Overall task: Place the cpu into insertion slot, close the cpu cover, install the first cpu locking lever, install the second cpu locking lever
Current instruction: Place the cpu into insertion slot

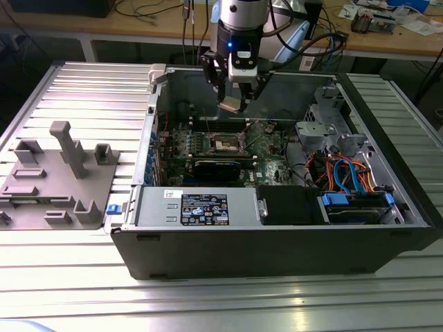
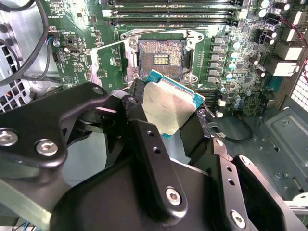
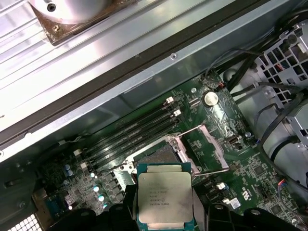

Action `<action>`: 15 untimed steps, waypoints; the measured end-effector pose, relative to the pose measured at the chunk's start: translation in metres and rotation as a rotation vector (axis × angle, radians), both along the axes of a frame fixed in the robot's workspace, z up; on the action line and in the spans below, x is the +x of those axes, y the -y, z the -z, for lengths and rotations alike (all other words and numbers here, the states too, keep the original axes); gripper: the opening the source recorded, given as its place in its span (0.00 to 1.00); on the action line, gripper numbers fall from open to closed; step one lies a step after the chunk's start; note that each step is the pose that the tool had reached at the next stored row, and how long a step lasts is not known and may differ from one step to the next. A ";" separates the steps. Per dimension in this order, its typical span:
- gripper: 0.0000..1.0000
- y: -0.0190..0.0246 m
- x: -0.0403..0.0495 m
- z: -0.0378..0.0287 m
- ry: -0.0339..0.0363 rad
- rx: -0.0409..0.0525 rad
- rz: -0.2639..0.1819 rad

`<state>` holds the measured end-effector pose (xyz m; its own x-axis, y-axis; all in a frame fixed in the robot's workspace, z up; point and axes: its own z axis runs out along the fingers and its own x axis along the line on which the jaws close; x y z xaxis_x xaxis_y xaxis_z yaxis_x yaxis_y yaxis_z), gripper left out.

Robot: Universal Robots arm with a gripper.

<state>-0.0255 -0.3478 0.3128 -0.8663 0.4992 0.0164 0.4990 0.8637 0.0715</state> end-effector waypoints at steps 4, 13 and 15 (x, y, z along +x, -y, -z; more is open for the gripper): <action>0.54 0.0000 0.0000 0.0000 0.0000 0.0000 0.008; 0.54 0.0000 0.0000 0.0001 0.0000 0.0000 0.025; 0.54 0.0000 0.0000 0.0001 0.0000 0.0000 0.027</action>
<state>-0.0255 -0.3478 0.3127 -0.8524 0.5227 0.0164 0.5224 0.8497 0.0715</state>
